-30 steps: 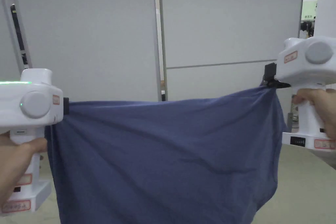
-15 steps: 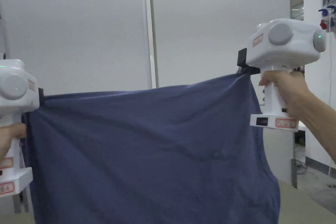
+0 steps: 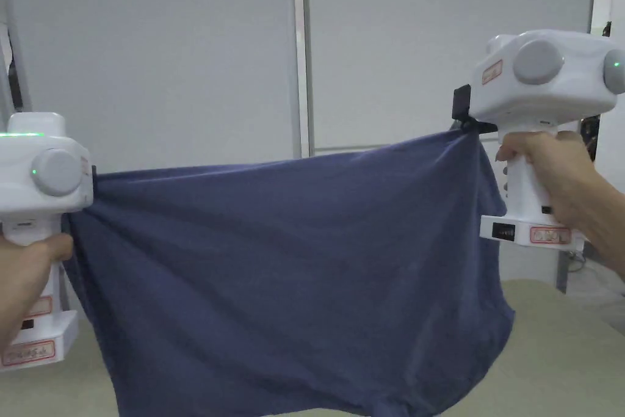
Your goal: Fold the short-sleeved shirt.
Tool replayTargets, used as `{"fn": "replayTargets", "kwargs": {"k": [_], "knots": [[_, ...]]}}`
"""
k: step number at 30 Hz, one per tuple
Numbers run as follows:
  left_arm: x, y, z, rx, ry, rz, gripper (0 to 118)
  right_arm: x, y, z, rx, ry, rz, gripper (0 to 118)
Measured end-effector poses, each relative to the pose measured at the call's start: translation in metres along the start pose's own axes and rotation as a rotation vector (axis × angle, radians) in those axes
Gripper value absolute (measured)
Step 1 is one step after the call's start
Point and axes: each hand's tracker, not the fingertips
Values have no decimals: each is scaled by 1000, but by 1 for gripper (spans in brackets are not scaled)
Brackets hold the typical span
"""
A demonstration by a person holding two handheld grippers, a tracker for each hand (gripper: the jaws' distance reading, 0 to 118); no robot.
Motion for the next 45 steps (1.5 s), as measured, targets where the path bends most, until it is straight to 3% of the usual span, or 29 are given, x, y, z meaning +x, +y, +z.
{"fn": "replayTargets", "kwargs": {"k": [7, 10, 15, 17, 18, 23, 26, 30, 33, 36, 39, 43, 45], "knots": [[49, -164, -66, -252, 40, -124, 9, 24, -165, -86, -300, -43, -41, 4], [56, -236, -96, -367, 18, -135, 9, 35, -240, -117, -424, -85, -19, 4], [55, -330, -113, -559, 19, -141, 9, 49, -355, -131, -617, -126, -42, 4], [47, -358, -123, -539, 19, -149, 9, 53, -386, -123, -679, -116, -68, 4], [41, -366, -118, -609, 13, -144, 9, 54, -397, -116, -688, -120, -75, 4], [6, -390, -79, -611, -14, -76, 9, 65, -422, -67, -684, -109, -79, 4], [-15, -399, -26, -609, -29, -101, 9, 67, -429, -20, -676, -95, -124, 4], [-45, -405, 57, -628, -54, -70, 9, 67, -441, 53, -662, -101, -65, 4], [-62, -418, 117, -648, -57, -93, 9, 75, -456, 109, -668, -99, -89, 4], [-77, -435, 174, -663, -82, -129, 9, 81, -475, 162, -690, -121, -47, 4], [-85, -453, 216, -685, -65, -151, 9, 98, -494, 210, -699, -132, -100, 4], [-88, -469, 248, -733, -111, -138, 9, 105, -516, 262, -710, -175, -102, 4], [-88, -469, 258, -736, -112, -122, 9, 113, -525, 272, -712, -180, -159, 4]]}}
